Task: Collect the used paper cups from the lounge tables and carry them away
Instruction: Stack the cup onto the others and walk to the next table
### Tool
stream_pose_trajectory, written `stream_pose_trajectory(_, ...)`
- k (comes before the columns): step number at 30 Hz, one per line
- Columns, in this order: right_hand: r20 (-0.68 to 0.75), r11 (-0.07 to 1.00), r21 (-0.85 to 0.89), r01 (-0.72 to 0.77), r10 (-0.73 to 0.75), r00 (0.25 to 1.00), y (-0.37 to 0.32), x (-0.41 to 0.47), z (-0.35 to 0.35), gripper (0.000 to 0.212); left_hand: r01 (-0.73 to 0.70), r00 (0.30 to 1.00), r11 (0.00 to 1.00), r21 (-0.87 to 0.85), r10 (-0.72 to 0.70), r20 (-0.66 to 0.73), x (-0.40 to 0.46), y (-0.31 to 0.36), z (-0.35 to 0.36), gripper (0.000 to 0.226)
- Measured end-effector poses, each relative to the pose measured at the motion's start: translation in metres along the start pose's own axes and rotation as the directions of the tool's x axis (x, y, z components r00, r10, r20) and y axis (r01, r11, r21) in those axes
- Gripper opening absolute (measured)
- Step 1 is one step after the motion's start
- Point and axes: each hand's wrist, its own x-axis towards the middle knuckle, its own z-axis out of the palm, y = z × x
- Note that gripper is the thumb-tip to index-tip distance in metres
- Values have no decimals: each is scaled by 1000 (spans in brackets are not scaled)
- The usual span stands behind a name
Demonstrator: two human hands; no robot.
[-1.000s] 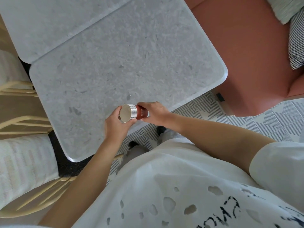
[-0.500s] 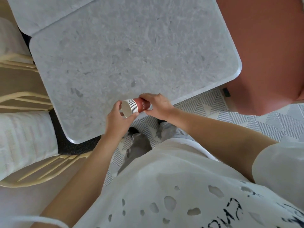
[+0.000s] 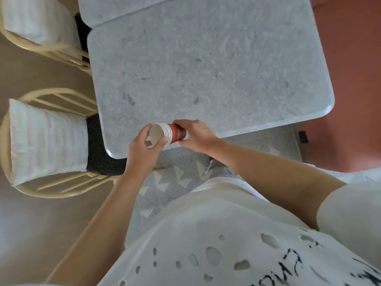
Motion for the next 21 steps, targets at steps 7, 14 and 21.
stream_pose_trajectory(7, -21, 985, -56, 166, -167, 986, -80, 9, 16, 37, -39, 979, 993, -112, 16, -205, -44, -26, -57, 71)
stream_pose_trajectory(14, -19, 929, -129, 348, -353, 935, -184, 6, 49, 48, -142, 921, 955, -262, 30, -389, -109, -74, -123, 65)
stream_pose_trajectory(21, -34, 824, -190, 534, -549, 835, -302, -12, 99, 54, -252, 818, 934, -252, 66, -571, -180, -125, -214, 64)
